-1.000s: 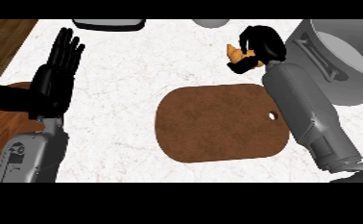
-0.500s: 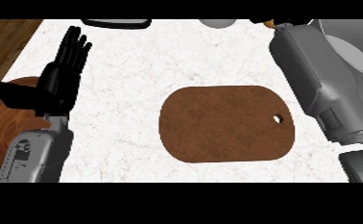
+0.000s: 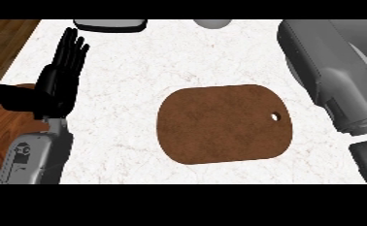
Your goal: Pick the croissant from the cutting board and place it in the pot
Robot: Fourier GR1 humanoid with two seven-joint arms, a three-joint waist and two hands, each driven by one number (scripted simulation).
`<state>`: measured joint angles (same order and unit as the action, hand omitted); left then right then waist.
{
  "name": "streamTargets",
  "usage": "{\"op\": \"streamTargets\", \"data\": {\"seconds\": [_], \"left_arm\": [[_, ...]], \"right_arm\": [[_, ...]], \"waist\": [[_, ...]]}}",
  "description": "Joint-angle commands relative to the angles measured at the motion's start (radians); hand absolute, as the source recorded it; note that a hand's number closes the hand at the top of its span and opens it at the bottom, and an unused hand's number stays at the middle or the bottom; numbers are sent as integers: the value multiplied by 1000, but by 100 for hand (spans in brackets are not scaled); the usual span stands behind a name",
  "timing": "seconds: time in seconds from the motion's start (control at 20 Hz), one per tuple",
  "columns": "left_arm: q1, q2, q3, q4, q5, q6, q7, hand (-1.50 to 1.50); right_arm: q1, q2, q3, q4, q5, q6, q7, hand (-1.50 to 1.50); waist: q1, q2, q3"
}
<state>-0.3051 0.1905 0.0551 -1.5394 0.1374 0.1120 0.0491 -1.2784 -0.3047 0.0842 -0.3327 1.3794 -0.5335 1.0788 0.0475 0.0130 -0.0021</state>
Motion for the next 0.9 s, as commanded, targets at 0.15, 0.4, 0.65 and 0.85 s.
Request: {"op": "streamTargets", "data": {"seconds": [0.15,0.4,0.65,0.85], "left_arm": [[12,17,28,12,2,0,10,0],[48,25,48,8,7,-13,-18,0],[-6,35,56,0,14,-11,40,0],[4,-15,17,8,-21,14,5,0]], "right_arm": [[34,-63,-58,18,-3,-23,99,150],[186,-110,-92,-39,-27,-120,18,150],[234,-192,-158,-69,-97,-138,-136,150],[300,-242,-197,-40,-147,-151,-258,150]], "waist": [[-34,-8,2],[-50,-14,2],[-40,-10,3],[-38,-8,3]]}}
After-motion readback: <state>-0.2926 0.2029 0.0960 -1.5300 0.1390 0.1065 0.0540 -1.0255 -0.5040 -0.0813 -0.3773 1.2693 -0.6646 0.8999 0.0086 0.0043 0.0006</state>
